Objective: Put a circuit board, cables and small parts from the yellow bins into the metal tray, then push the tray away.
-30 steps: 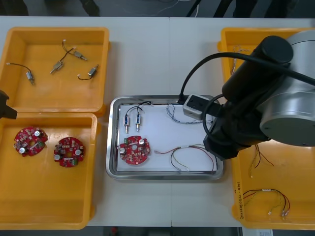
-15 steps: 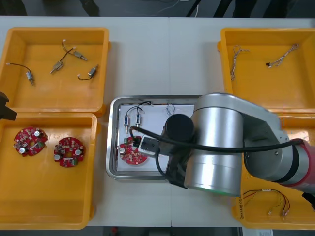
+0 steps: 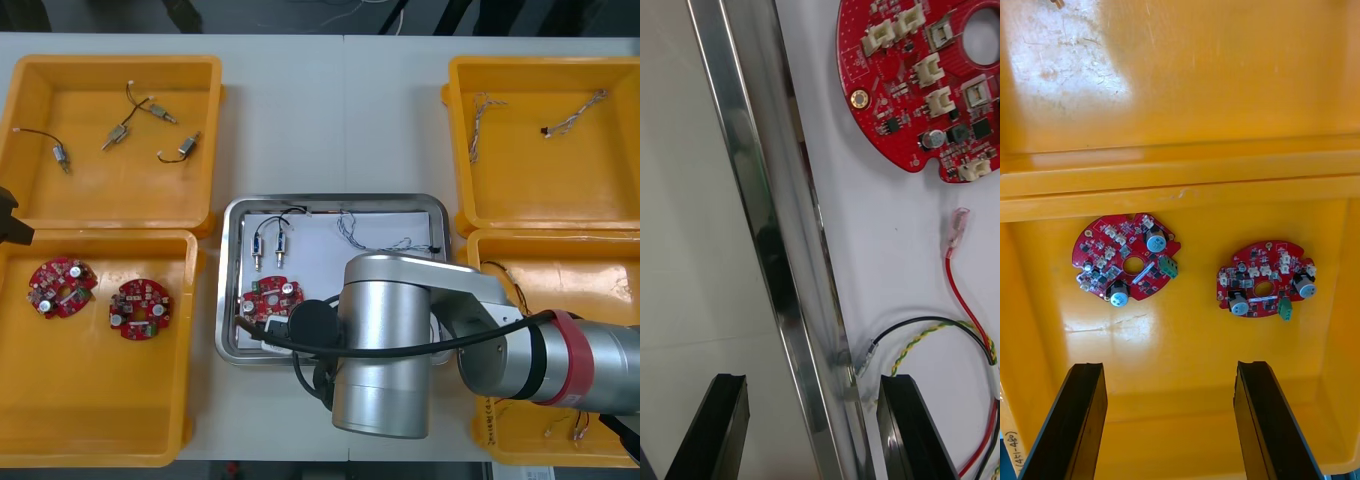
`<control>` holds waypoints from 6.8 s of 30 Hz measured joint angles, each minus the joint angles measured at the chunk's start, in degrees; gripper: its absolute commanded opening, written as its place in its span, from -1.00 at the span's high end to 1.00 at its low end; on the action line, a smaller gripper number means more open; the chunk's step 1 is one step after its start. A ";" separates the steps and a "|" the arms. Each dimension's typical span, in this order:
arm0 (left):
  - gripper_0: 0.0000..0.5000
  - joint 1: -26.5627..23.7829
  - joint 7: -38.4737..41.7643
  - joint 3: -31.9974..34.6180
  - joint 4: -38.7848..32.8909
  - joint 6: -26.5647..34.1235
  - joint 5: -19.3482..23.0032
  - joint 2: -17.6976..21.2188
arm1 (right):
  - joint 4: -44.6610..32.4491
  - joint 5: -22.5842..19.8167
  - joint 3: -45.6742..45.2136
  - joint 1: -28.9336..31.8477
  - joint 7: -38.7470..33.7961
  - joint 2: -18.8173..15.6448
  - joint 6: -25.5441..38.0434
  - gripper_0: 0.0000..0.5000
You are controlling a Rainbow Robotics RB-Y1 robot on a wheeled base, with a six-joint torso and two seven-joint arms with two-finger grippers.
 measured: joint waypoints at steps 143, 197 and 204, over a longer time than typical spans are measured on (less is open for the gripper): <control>-1.00 0.00 0.00 0.00 -0.01 0.00 0.00 0.01 | 6.53 11.82 12.07 -12.18 2.43 -0.45 -6.44 1.00; -1.00 0.00 0.00 0.01 -0.01 0.00 0.00 0.01 | 25.50 13.01 13.44 -25.36 2.43 0.63 -18.37 1.00; -1.00 0.00 0.00 0.01 -0.01 0.00 0.00 0.01 | 27.61 13.68 13.44 -26.11 2.43 0.84 -19.71 1.00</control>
